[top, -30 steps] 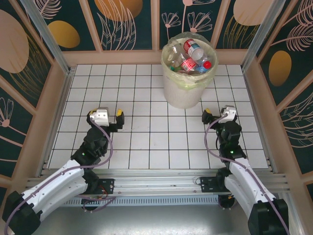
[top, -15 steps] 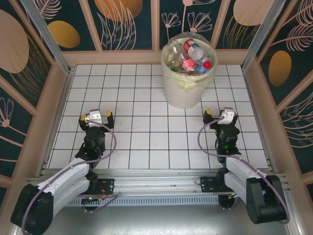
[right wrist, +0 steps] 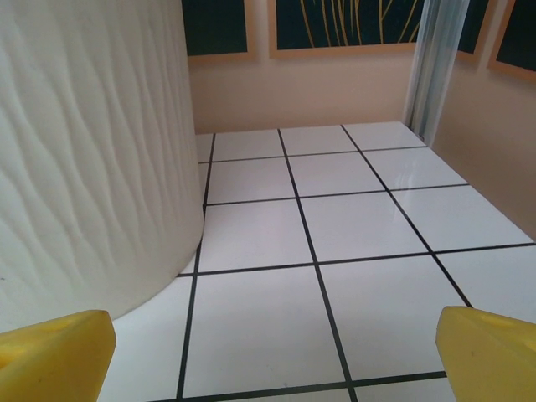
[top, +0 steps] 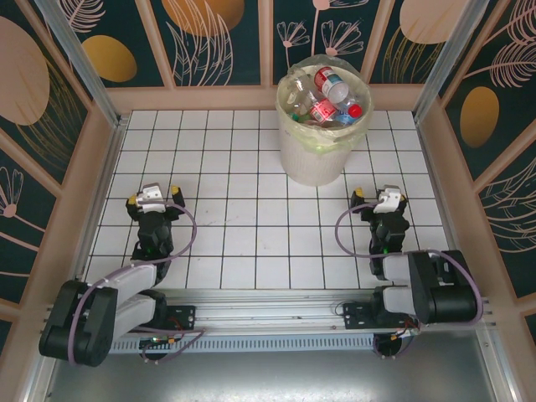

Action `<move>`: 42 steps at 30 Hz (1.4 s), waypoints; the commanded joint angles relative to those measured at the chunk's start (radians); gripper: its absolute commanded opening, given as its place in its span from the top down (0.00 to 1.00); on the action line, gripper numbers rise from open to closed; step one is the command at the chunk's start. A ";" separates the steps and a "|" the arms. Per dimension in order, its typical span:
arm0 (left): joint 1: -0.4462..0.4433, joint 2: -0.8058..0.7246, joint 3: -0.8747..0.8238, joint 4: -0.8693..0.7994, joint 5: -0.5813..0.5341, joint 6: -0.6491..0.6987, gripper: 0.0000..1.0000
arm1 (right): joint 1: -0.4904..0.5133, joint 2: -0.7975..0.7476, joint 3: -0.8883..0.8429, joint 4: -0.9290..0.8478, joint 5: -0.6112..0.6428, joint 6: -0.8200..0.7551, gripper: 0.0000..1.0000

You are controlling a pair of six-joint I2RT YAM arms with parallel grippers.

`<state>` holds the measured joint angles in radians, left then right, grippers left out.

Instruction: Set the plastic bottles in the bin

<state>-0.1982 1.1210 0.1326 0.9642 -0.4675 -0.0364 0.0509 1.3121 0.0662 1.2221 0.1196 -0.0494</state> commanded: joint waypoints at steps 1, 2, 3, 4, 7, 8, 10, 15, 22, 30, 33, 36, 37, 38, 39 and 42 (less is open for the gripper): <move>0.033 0.048 -0.015 0.194 0.074 0.030 0.02 | -0.021 0.043 0.020 0.149 -0.041 0.022 0.01; 0.043 0.065 -0.017 0.213 0.093 0.027 0.01 | -0.020 0.054 0.021 0.155 -0.041 0.022 0.01; 0.054 0.086 -0.020 0.237 0.116 0.027 0.01 | -0.020 0.076 0.016 0.183 -0.043 0.020 0.01; 0.062 0.107 -0.022 0.263 0.132 0.023 0.01 | -0.020 0.094 0.014 0.204 -0.044 0.019 0.01; 0.086 0.190 -0.026 0.362 0.183 0.014 0.01 | -0.019 0.134 0.019 0.221 -0.097 -0.002 0.01; 0.090 0.220 -0.023 0.389 0.188 0.019 0.01 | -0.017 0.146 0.025 0.219 -0.100 -0.013 0.01; 0.109 0.266 -0.019 0.434 0.220 0.016 0.01 | -0.022 0.183 0.031 0.241 -0.123 -0.008 0.01; 0.176 0.370 -0.012 0.498 0.329 -0.029 0.02 | -0.053 0.222 0.085 0.179 -0.150 0.023 0.01; 0.205 0.402 0.112 0.296 0.389 -0.042 0.01 | -0.080 0.228 0.165 0.030 -0.113 0.072 0.01; 0.206 0.398 0.105 0.304 0.389 -0.040 0.01 | -0.081 0.228 0.166 0.029 -0.114 0.073 0.01; 0.206 0.398 0.104 0.306 0.388 -0.040 0.01 | -0.082 0.227 0.163 0.033 -0.125 0.068 0.01; 0.205 0.398 0.104 0.306 0.388 -0.040 0.02 | -0.079 0.216 0.115 0.114 -0.217 0.031 0.01; 0.207 0.399 0.105 0.304 0.388 -0.040 0.01 | -0.079 0.210 0.093 0.147 -0.218 0.031 0.01; 0.206 0.398 0.105 0.304 0.389 -0.040 0.01 | -0.079 0.209 0.069 0.192 -0.216 0.032 0.01; 0.206 0.399 0.105 0.304 0.387 -0.040 0.02 | -0.081 0.210 0.057 0.212 -0.220 0.031 0.01; 0.206 0.398 0.105 0.304 0.389 -0.040 0.02 | -0.081 0.214 0.095 0.142 -0.223 0.031 0.01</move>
<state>0.0002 1.5169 0.2333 1.2602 -0.0887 -0.0616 -0.0250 1.5303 0.1368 1.3235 -0.0658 -0.0025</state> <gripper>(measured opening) 0.985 0.990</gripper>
